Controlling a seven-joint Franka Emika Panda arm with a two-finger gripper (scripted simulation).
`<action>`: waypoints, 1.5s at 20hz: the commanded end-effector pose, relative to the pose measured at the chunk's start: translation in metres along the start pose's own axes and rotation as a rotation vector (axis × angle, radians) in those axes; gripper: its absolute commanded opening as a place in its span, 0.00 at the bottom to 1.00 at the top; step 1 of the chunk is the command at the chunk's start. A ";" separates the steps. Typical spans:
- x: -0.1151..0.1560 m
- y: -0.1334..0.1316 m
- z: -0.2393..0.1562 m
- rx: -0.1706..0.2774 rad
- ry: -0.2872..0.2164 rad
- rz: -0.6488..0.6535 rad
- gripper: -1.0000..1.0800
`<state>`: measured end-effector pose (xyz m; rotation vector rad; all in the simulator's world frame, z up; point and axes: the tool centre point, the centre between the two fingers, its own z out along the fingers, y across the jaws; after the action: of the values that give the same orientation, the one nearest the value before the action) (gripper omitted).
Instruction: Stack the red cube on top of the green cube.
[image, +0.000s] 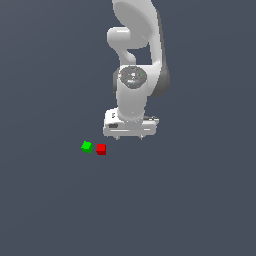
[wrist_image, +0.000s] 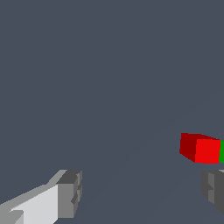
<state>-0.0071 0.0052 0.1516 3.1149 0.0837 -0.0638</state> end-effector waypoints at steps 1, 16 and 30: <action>0.000 0.000 0.000 0.000 0.000 0.000 0.96; 0.010 0.015 0.010 0.006 0.001 0.191 0.96; 0.023 0.058 0.034 0.020 0.005 0.658 0.96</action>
<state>0.0166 -0.0474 0.1212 3.0060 -0.8476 -0.0429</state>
